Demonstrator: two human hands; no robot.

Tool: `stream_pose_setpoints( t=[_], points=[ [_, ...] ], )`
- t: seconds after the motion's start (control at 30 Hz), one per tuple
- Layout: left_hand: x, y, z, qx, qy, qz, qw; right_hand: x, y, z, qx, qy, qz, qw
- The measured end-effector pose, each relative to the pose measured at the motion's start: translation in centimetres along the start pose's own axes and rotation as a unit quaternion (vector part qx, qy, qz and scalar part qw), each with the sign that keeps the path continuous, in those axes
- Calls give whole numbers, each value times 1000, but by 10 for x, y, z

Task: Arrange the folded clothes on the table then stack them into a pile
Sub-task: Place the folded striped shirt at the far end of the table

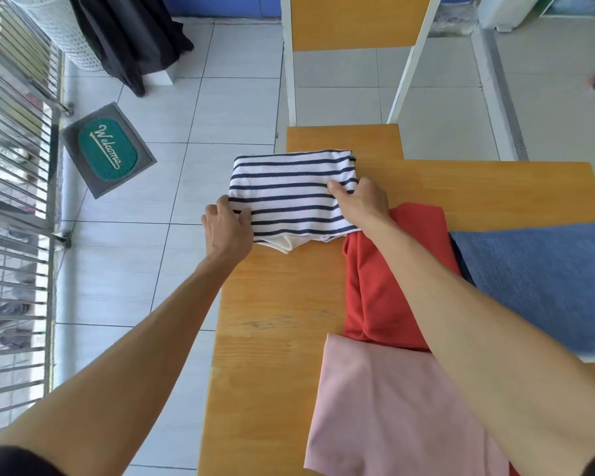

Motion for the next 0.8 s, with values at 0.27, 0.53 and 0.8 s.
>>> stream_pose_setpoints(
  t=[0.27,0.53,0.8],
  points=[
    [-27,3,11,-19,9,9,1000,-40,14,34,-6,-57,57,997],
    [-96,23,12,-60,42,13,997,-149,4,68,26,-120,76,989],
    [-174,28,-35,-55,176,-6,983,-246,-63,83,68,-176,-42,981]
  ],
)
Point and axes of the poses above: each hand's wrist, its own x-axis towards the middle knuckle, its own z-axis out of the back of the hand, y = z × x, the point moved 9 cm from there along x, towards the middle knuckle, and after that the axes turned 9 degrees about z, right-handed, at the moved point
